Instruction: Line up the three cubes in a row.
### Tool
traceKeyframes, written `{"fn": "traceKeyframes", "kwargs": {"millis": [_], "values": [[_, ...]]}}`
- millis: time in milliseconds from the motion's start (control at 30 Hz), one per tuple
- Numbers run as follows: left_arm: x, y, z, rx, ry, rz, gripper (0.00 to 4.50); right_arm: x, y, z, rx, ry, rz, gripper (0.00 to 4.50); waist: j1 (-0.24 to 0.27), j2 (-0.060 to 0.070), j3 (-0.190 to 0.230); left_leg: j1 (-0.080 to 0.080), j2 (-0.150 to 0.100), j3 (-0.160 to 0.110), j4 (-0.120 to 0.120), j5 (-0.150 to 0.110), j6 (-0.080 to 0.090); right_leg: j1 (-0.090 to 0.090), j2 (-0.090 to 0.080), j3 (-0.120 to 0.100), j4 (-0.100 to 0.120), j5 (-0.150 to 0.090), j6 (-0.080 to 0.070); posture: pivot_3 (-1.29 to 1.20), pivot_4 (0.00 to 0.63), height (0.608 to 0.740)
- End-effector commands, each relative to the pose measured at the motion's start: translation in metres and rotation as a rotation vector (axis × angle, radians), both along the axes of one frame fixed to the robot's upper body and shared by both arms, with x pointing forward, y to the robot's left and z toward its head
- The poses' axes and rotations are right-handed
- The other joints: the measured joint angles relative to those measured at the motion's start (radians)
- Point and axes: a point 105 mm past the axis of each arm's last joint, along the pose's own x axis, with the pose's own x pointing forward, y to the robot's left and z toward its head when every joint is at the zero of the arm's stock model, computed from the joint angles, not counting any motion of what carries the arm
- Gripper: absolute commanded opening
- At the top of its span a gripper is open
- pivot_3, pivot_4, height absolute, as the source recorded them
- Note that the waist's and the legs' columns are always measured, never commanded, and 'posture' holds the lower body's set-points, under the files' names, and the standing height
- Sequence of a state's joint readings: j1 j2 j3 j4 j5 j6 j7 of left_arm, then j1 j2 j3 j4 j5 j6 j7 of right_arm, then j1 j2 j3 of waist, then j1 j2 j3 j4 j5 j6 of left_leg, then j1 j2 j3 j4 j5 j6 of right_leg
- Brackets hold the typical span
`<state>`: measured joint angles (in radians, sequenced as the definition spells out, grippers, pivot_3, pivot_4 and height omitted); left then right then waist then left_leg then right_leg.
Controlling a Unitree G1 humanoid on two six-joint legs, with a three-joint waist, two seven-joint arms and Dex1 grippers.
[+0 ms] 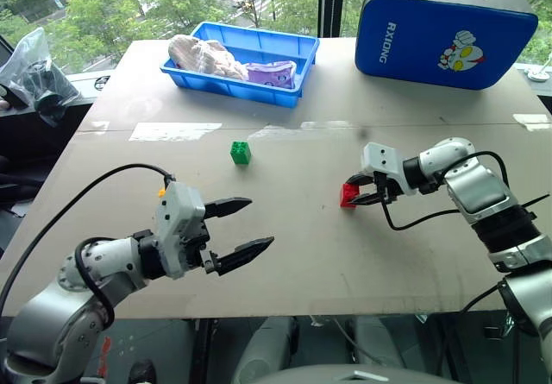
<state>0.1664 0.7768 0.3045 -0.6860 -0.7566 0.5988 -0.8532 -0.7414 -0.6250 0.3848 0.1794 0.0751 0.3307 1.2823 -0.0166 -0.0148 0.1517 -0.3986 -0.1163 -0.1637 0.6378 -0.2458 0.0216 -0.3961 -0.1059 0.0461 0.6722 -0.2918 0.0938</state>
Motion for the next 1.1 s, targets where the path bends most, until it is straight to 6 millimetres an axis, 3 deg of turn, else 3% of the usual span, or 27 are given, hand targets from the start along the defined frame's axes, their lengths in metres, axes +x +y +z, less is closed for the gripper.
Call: {"fn": "traceKeyframes", "kwargs": {"millis": [33, 133, 333, 400, 600, 700, 867, 1100], "values": [[0.003, 0.003, 0.005, 0.015, -0.036, 0.019, 4.50, -0.005, 0.005, 0.004, 0.020, -0.030, 0.042, 3.23, 0.001, 0.000, 0.000, 0.000, 0.000, 0.000, 0.000, 0.000, 0.000, 0.000, 0.000, 0.000, 0.000, 0.000, 0.000, 0.00, 0.150, 0.740], [0.012, 0.013, 0.000, 0.037, -0.030, 0.103, 4.50, -0.007, 0.005, 0.010, 0.049, -0.039, 0.060, 4.46, 0.000, 0.000, 0.000, 0.000, 0.000, 0.000, 0.000, 0.000, 0.000, 0.000, 0.000, 0.000, 0.000, 0.000, 0.000, 0.00, 0.150, 0.740], [0.044, 0.037, 0.008, -0.009, -0.051, 0.345, 4.50, -0.020, 0.001, 0.049, 0.255, -0.063, 0.042, 4.46, 0.007, 0.000, 0.000, 0.000, 0.000, -0.001, 0.000, 0.000, 0.000, 0.000, 0.000, -0.001, 0.000, 0.000, 0.000, 0.00, 0.150, 0.740], [0.065, 0.049, 0.010, 0.013, -0.011, 0.480, 4.50, -0.029, -0.008, 0.061, 0.324, -0.063, 0.002, 4.46, 0.013, 0.000, 0.000, 0.000, 0.000, -0.003, 0.000, 0.000, 0.000, 0.000, 0.000, -0.003, 0.000, 0.000, 0.000, 0.00, 0.150, 0.740], [0.118, 0.057, 0.017, 0.064, 0.084, 0.651, 4.50, -0.052, -0.029, 0.084, 0.422, -0.214, -0.163, 4.46, 0.030, -0.001, 0.000, -0.001, -0.002, -0.006, 0.001, 0.000, 0.000, 0.001, -0.001, -0.005, 0.000, 0.000, 0.000, 0.00, 0.150, 0.740], [0.144, 0.051, 0.017, 0.059, 0.119, 0.726, 4.50, -0.074, -0.035, 0.088, 0.426, -0.255, -0.192, 4.46, 0.030, -0.001, 0.000, -0.001, -0.002, -0.006, 0.002, 0.000, 0.000, 0.002, -0.001, -0.004, 0.001, 0.000, 0.000, 0.00, 0.150, 0.740], [0.171, 0.041, 0.012, 0.054, 0.139, 0.789, 4.50, -0.104, -0.042, 0.095, 0.432, -0.285, -0.178, 4.46, 0.019, -0.002, 0.001, -0.002, -0.002, -0.005, 0.003, 0.000, 0.000, 0.001, -0.001, -0.004, 0.001, 0.000, 0.000, 0.00, 0.150, 0.740], [0.192, 0.027, -0.013, 0.057, 0.181, 0.838, 4.50, -0.114, -0.050, 0.103, 0.444, -0.318, -0.244, 4.46, 0.014, -0.003, 0.000, -0.002, -0.002, -0.005, 0.007, 0.000, 0.000, 0.002, -0.001, -0.004, 0.004, 0.000, 0.000, 0.00, 0.150, 0.740]]}}
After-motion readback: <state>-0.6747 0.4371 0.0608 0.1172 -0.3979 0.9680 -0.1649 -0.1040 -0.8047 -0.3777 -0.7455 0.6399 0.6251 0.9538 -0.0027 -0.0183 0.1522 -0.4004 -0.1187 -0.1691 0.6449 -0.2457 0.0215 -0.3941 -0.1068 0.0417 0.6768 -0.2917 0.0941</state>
